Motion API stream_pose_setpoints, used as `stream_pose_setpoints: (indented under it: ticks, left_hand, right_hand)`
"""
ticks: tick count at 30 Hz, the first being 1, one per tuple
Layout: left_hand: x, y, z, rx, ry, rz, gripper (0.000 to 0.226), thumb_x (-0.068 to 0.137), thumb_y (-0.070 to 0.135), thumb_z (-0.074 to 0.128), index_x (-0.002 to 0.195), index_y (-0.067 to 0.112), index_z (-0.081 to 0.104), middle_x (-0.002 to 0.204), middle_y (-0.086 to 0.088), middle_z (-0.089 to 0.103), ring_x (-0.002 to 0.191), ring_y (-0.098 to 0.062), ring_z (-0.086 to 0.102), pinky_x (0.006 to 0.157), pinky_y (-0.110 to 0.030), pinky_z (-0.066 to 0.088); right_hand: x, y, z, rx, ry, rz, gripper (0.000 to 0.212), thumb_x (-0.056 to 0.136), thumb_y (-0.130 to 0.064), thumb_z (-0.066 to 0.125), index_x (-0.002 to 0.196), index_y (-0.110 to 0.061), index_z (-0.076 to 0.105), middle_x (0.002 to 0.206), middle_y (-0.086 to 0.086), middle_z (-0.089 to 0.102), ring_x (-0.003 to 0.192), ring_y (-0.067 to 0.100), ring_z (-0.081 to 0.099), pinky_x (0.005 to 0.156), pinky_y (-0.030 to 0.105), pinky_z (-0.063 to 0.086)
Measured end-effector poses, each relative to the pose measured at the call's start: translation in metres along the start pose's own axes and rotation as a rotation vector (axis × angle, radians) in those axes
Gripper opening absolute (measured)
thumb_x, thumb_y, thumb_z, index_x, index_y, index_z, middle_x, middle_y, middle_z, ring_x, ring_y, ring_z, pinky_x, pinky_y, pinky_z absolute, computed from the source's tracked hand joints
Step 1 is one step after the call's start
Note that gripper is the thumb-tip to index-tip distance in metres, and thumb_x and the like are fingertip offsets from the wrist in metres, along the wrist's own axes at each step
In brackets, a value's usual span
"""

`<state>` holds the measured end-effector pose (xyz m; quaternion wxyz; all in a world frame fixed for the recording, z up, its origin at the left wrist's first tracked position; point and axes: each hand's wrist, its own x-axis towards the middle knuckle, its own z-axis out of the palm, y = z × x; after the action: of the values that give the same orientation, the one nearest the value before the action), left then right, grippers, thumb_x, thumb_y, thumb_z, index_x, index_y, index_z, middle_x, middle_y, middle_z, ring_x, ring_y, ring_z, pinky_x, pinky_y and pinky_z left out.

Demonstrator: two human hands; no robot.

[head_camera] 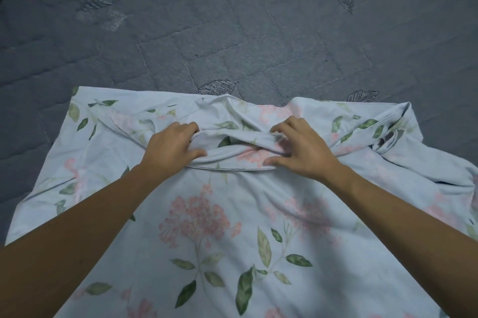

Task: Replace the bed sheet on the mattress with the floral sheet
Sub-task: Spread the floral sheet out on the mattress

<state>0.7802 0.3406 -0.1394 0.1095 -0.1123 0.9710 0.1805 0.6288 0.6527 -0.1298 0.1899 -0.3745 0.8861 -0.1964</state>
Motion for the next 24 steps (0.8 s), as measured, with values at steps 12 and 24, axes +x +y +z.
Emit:
stream_pose_setpoints:
  ticks: [12, 24]
  left_hand:
    - [-0.021, 0.009, -0.004, 0.134, 0.315, 0.254, 0.021, 0.095, 0.034, 0.067, 0.096, 0.016, 0.057, 0.098, -0.003, 0.052, 0.093, -0.029, 0.049, 0.076, -0.043, 0.039]
    - [-0.029, 0.016, 0.022, 0.067, 0.214, 0.21, 0.021, 0.103, 0.03, 0.057, 0.097, 0.016, 0.072, 0.117, -0.005, 0.055, 0.109, -0.03, 0.052, 0.091, -0.043, 0.037]
  right_hand:
    - [-0.002, -0.019, -0.006, -0.162, 0.436, 0.056, 0.007, 0.094, -0.005, 0.056, 0.1, -0.008, 0.059, 0.096, 0.008, 0.051, 0.083, 0.031, 0.047, 0.068, 0.047, 0.042]
    - [-0.038, -0.024, 0.017, -0.025, 0.246, 0.069, 0.008, 0.099, -0.016, 0.058, 0.092, -0.016, 0.061, 0.083, -0.002, 0.064, 0.076, 0.027, 0.06, 0.058, 0.04, 0.046]
